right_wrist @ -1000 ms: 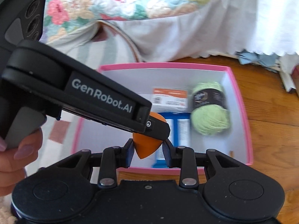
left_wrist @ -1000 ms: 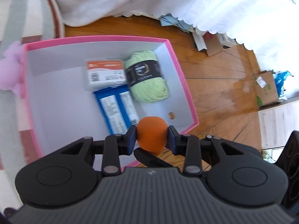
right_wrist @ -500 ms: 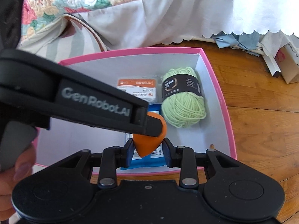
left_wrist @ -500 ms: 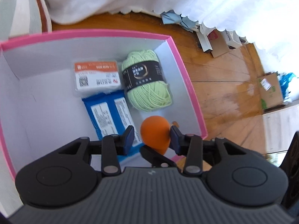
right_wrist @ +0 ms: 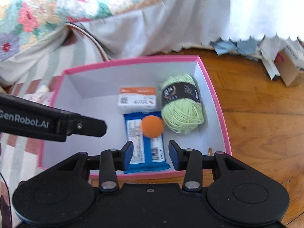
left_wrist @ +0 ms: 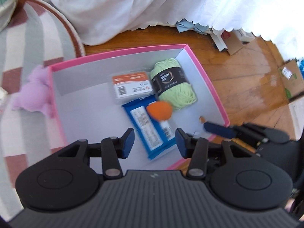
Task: Organize objects
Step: 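Open the left tool to drop the sponge into the pink box, then move the left tool to the white wet-wipe pack on the rug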
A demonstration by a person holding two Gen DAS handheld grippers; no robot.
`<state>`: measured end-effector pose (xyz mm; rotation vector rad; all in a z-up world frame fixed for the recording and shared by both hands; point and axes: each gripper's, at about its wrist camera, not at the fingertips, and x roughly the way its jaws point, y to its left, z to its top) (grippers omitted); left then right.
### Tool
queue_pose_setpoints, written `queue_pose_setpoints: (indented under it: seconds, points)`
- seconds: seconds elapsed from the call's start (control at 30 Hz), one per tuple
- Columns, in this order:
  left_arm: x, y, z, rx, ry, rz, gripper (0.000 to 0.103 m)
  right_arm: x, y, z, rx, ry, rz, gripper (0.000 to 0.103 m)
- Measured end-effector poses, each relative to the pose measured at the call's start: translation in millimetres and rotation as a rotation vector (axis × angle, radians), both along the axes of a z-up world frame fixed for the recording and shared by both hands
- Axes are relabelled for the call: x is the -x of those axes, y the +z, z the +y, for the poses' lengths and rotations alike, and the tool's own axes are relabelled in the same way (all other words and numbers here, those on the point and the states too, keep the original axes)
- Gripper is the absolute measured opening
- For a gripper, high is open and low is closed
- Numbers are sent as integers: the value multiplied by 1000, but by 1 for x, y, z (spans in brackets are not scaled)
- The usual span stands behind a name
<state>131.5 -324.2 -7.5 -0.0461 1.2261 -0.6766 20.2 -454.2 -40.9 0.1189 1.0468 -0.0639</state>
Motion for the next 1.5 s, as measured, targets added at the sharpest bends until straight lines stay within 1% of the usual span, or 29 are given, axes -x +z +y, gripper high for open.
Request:
queue_pose_setpoints:
  seconds: [0.07,0.13,0.2,0.27,0.37,0.47,0.5,0.57,0.63,0.73,0.8,0.83,0.93,0.97,1.0,1.03,1.17,1.27,1.33,1.4,1.47,1.5]
  points:
    - [7,11,12,-26,-15,-23,48,5,12,9,7,27,-18,49]
    - [12,22,25,-50,-23,-40,51,10,23,19,10,61,-35,52]
    - [16,30,39,-73,-18,-41,55,15,34,31,7,96,-45,53]
    - [19,40,51,-98,-33,-43,55,20,43,44,-5,125,-51,57]
    - [27,56,70,-106,-35,-71,58,28,52,61,-10,163,-63,57]
    - [37,70,86,-147,-41,-107,59,34,61,77,-19,192,-76,57]
    - [39,74,91,-149,-43,-105,59,36,64,82,-23,201,-81,58]
    - [43,80,104,-133,-40,-82,59,40,71,91,-23,221,-86,62]
    - [45,85,118,-96,-40,-44,59,44,79,101,-12,245,-99,72]
    - [50,92,139,-57,-33,-15,59,52,87,115,1,308,-127,78]
    - [51,96,152,-58,-12,-5,59,57,91,124,2,337,-135,80]
    - [51,97,158,-62,-4,-7,59,59,92,128,3,353,-142,84]
    - [49,100,176,-80,21,-21,60,63,98,144,14,399,-175,92]
    - [47,100,182,-86,31,-28,62,64,99,149,19,413,-187,93]
    - [46,100,188,-91,42,-34,68,64,101,154,23,427,-198,95]
    - [44,100,194,-95,59,-40,71,63,102,160,25,440,-205,96]
    - [37,100,217,-90,101,-57,75,53,100,183,29,523,-203,96]
    - [31,96,233,-75,134,-54,78,43,95,199,44,562,-207,96]
    - [29,92,242,-63,162,-60,81,34,93,208,37,589,-216,96]
    - [27,86,252,-46,196,-77,86,26,91,215,6,594,-238,96]
    - [24,77,261,-34,235,-79,86,17,82,220,-48,596,-265,98]
    - [22,72,266,-17,250,-78,86,11,74,223,-64,584,-259,98]
